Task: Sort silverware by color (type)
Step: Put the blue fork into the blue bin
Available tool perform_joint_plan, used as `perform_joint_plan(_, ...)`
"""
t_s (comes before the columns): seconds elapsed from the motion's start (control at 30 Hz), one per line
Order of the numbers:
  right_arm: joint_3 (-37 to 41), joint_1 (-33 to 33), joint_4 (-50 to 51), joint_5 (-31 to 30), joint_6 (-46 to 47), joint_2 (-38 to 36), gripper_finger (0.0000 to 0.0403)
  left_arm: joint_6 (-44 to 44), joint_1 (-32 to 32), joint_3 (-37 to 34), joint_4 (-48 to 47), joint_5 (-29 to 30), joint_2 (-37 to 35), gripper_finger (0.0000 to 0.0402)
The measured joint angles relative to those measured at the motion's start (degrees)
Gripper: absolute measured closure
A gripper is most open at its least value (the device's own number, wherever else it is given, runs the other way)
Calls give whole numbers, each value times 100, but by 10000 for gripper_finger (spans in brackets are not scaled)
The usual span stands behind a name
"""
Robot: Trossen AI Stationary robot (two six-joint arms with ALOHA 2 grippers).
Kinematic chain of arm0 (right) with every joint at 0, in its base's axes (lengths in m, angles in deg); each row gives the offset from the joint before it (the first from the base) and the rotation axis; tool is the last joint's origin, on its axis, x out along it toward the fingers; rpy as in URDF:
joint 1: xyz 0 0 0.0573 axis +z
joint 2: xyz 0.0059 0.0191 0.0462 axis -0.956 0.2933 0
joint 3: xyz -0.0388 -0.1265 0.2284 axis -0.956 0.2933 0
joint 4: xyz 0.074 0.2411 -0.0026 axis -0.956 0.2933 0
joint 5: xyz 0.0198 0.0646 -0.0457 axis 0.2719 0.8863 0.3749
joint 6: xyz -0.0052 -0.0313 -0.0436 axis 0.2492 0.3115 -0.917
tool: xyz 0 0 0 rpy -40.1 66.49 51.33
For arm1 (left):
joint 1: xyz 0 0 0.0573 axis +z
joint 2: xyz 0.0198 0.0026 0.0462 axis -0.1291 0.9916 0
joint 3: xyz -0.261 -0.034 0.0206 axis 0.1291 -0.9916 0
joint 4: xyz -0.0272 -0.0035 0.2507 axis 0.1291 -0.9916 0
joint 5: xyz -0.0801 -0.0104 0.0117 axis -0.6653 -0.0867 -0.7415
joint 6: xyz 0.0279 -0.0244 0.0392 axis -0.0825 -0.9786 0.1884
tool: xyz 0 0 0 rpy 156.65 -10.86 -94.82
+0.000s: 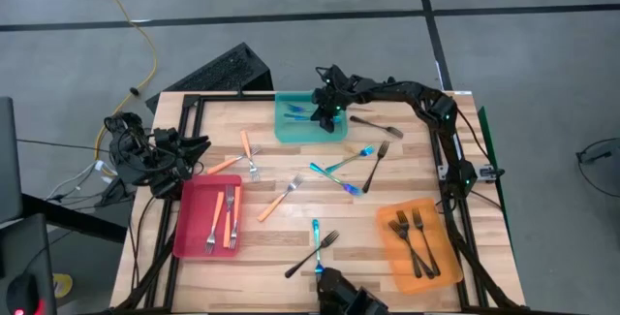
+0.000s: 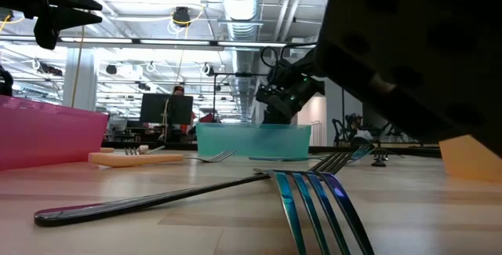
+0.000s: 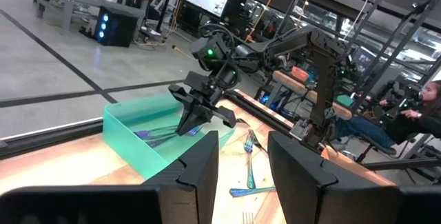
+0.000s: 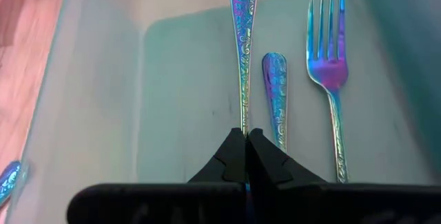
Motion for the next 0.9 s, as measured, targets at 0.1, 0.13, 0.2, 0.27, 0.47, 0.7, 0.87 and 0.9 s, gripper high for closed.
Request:
perform_joint_plan(0.1, 0, 0, -19, -87, 67, 0, 378, 1, -1, 0, 1, 0, -1, 289)
perform_joint_plan(0.13, 0, 1, 3, -205, 97, 0, 375, 2, 0, 0, 0, 0, 0, 289)
perform_joint_plan(0.2, 0, 2, 113, -451, 79, 0, 371, 0, 2, 0, -1, 0, 0, 289)
perform_joint_plan(0.27, 0, -12, 253, -557, -54, 0, 371, 2, -1, 0, -1, 7, 0, 289)
perform_joint_plan(0.47, 0, -57, 433, -1133, -95, 0, 376, 2, -1, 0, 2, 16, 0, 289)
perform_joint_plan(0.7, -13, -52, 638, -1489, -333, -4, 370, 2, -1, -2, 2, 23, 0, 289)
perform_joint_plan(0.87, -13, -53, 638, -1504, -333, -4, 369, 2, -1, -2, 2, 117, 0, 289)
perform_joint_plan(0.9, -13, -55, 638, -1518, -335, -4, 368, 2, 0, -2, 2, 122, 0, 289)
